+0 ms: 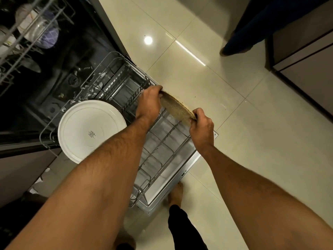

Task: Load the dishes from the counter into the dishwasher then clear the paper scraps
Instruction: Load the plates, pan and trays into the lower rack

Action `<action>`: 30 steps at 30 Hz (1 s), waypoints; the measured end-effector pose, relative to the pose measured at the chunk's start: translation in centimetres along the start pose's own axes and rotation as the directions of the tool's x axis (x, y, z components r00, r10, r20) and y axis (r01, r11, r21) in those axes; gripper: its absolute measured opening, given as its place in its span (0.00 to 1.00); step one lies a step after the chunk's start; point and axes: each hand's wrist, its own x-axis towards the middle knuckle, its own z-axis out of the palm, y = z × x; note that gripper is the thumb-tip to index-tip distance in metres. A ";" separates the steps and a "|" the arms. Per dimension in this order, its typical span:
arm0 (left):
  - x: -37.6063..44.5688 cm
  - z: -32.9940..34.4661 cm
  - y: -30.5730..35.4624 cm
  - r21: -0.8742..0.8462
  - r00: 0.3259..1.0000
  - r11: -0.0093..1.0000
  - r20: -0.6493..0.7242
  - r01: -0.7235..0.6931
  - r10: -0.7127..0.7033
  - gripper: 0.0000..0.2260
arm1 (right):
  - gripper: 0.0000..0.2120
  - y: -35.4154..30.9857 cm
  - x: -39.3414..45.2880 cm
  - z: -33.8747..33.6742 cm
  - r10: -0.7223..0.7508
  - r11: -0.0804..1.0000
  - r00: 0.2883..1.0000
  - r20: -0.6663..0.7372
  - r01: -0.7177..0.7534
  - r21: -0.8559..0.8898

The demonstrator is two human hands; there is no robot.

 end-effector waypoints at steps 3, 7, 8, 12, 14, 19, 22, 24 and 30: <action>-0.1 0.4 0.4 -0.013 1.000 1.000 0.021 0.015 -0.015 0.17 | 0.11 -0.2 0.7 0.4 0.017 1.000 0.999 0.045 -0.017 -0.008; -0.7 1.0 0.6 -0.008 0.995 1.000 0.093 0.025 -0.024 0.20 | 0.13 -0.7 1.4 0.4 0.054 0.997 0.994 0.092 -0.048 -0.067; -0.8 1.2 0.4 -0.008 0.995 1.000 0.102 0.024 -0.023 0.21 | 0.13 -0.8 1.5 0.4 0.060 0.996 0.994 0.093 -0.054 -0.071; -1.2 1.6 0.0 -0.020 0.993 0.999 0.108 0.041 -0.039 0.24 | 0.14 -0.8 1.2 0.6 0.065 0.995 0.996 0.063 -0.060 -0.077; -1.6 1.4 0.0 -0.031 0.994 0.999 0.102 0.038 -0.034 0.23 | 0.16 -0.8 0.9 0.6 0.068 0.995 0.996 0.052 -0.063 -0.079; -3.5 -0.6 -0.4 -0.045 0.997 0.999 0.078 0.022 -0.018 0.19 | 0.21 -1.9 -0.4 -0.3 0.062 0.990 0.997 0.051 -0.055 -0.127; -5.3 -2.6 -0.5 -0.015 0.998 1.000 0.064 0.019 -0.018 0.20 | 0.25 -3.3 -1.5 -1.0 0.043 0.983 0.998 0.042 -0.035 -0.182; -6.9 -4.5 -0.8 0.027 0.999 0.999 0.045 0.021 -0.022 0.20 | 0.27 -4.7 -2.8 -1.4 -0.004 0.972 0.999 0.050 0.015 -0.233; -13.6 -12.4 -2.8 0.256 0.999 0.967 -0.039 0.007 0.003 0.20 | 0.30 -11.4 -8.3 -2.9 -0.195 0.877 0.966 0.171 0.250 -0.410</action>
